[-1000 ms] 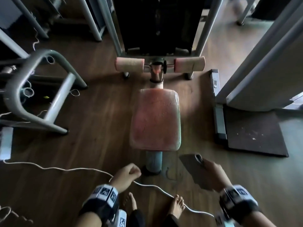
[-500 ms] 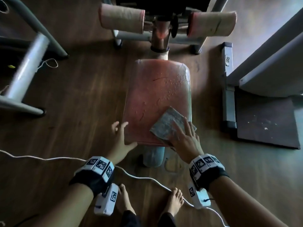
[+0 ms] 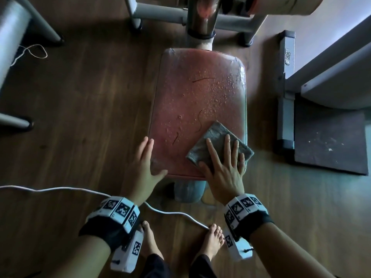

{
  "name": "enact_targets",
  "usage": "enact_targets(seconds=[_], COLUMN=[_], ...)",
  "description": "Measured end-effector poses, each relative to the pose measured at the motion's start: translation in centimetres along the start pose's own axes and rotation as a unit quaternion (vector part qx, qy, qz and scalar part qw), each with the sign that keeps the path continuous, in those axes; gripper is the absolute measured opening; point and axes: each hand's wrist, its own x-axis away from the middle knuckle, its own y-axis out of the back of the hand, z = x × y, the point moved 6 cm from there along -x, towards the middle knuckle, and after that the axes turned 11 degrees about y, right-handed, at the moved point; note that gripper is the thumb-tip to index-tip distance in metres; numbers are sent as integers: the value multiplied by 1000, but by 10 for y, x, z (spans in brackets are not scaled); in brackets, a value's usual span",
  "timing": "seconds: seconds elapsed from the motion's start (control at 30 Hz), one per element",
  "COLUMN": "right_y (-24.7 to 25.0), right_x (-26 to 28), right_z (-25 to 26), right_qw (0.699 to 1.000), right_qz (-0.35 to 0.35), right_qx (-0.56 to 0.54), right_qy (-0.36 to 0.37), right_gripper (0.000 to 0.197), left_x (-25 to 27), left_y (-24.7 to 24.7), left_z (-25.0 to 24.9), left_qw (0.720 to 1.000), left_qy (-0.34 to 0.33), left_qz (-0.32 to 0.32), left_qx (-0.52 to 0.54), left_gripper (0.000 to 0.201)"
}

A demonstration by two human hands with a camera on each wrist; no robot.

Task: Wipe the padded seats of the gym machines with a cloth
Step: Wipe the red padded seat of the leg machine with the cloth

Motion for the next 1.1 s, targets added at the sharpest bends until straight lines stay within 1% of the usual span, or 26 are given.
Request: enact_targets(seconds=[0.13,0.2,0.27,0.4,0.57,0.67,0.77,0.87,1.0,1.1], right_y=[11,15,13,1,-15,-13,-2,9,20,25], right_x=[-20,-28,-31,-16,12,3,-15,-32,-47,-67], right_z=[-4,-6,-6,3,17,16,12,-5,-47,-67], right_qw=[1000,999,999,999,999,999,999,996,998,998], right_qz=[-6,-10,0,15,30,27,9,0,-6,-1], right_qx=[18,24,21,17,27,20,25,29,17,9], right_qy=[12,28,39,33,4,1,36,79,59,59], right_gripper=[70,71,71,69,71,72,72,73,75,75], left_x=[1,1,1,2,3,4,4,3,2,2], left_y=[1,2,3,2,4,5,5,6,5,5], left_z=[0,1,2,5,2,-2,-1,0,-1,-1], left_qw=[1000,1000,1000,1000,1000,1000,1000,1000,1000,1000], left_qy=[-21,-21,-17,-8,7,8,10,10,14,9], left_qz=[-2,-4,-5,-4,-4,2,2,1,5,2], left_qx=[-12,-15,-9,5,-2,-1,3,2,24,20], left_gripper=[98,99,99,100,100,100,100,99,99,97])
